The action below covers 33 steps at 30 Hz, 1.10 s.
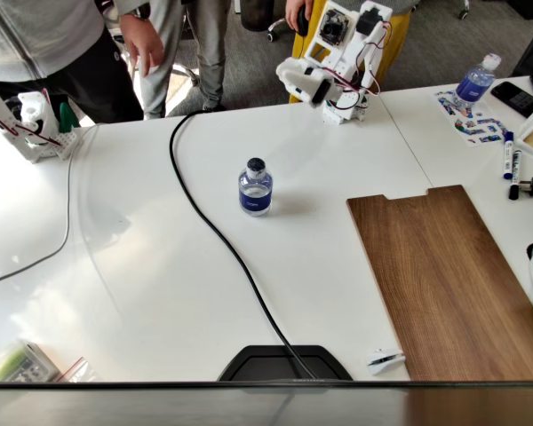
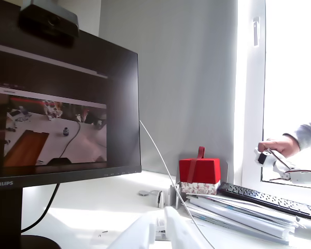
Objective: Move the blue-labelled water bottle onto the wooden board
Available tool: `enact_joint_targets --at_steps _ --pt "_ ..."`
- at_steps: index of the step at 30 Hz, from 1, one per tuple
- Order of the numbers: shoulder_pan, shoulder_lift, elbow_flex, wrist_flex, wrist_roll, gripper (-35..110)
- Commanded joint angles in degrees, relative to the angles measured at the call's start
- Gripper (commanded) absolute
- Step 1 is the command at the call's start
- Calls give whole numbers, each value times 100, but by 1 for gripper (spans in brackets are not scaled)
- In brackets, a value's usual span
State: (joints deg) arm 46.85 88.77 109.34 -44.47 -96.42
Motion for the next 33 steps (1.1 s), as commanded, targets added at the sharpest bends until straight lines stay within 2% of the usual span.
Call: enact_joint_targets --at_steps 1,3,5,10,17,28,31,33 --pt "26 88 -404 782 -176 0" --pt "-18 35 -536 1002 -237 0" --pt "-26 141 -686 1670 -343 0" --pt "0 -615 -1037 1046 -615 0" --pt "211 -1696 -2408 1028 -659 0" --pt "264 -1854 -2452 800 -844 0" --pt "193 -1854 -2470 800 -905 20" --pt "141 -1863 -2461 747 -923 26"
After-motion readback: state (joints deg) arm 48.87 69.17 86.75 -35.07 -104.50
